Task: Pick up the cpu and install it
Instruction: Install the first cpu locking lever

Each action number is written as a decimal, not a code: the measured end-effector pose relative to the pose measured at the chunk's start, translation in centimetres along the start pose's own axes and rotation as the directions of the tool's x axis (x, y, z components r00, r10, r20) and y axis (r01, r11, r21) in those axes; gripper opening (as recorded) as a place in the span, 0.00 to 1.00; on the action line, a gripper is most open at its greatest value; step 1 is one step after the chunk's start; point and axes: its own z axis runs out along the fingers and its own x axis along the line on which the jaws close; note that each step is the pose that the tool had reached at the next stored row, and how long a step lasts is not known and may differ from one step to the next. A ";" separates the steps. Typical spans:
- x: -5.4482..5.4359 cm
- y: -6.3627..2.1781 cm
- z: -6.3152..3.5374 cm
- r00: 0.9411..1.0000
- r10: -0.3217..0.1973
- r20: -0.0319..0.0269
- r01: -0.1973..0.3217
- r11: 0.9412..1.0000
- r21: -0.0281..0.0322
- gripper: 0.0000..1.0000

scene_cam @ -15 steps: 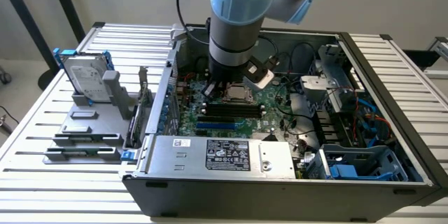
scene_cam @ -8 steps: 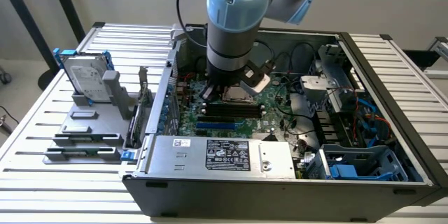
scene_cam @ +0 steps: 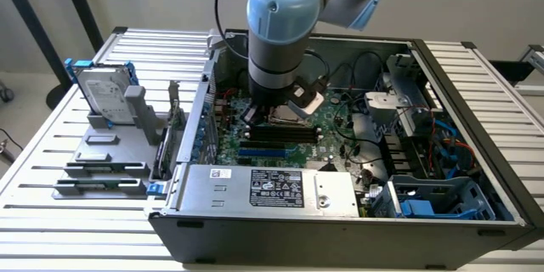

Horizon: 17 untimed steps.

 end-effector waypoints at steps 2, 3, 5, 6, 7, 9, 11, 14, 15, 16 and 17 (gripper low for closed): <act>0.0 -0.16 0.25 1.000 0.000 0.000 0.000 1.000 0.000 0.11; 0.1 -0.24 0.38 1.000 -0.001 -0.001 0.001 1.000 -0.001 0.11; 0.1 -0.31 0.59 1.000 -0.001 -0.001 0.001 1.000 -0.001 0.11; 0.1 -0.32 0.69 1.000 -0.002 -0.001 0.002 1.000 -0.001 0.11; 0.1 -0.33 0.79 1.000 -0.003 -0.001 0.003 1.000 -0.001 0.11; 0.1 -0.34 0.96 1.000 -0.005 -0.001 0.005 1.000 -0.001 0.11; 0.1 -0.38 1.11 1.000 -0.006 -0.001 0.006 1.000 -0.002 0.11; 0.2 -0.43 1.34 1.000 -0.009 0.000 0.009 1.000 -0.002 0.11; 0.2 -0.46 1.44 1.000 -0.010 0.000 0.010 1.000 -0.002 0.11; 0.2 -0.47 1.52 1.000 -0.011 0.000 0.011 1.000 -0.003 0.11; 0.2 -0.49 1.60 1.000 -0.012 0.001 0.012 1.000 -0.003 0.11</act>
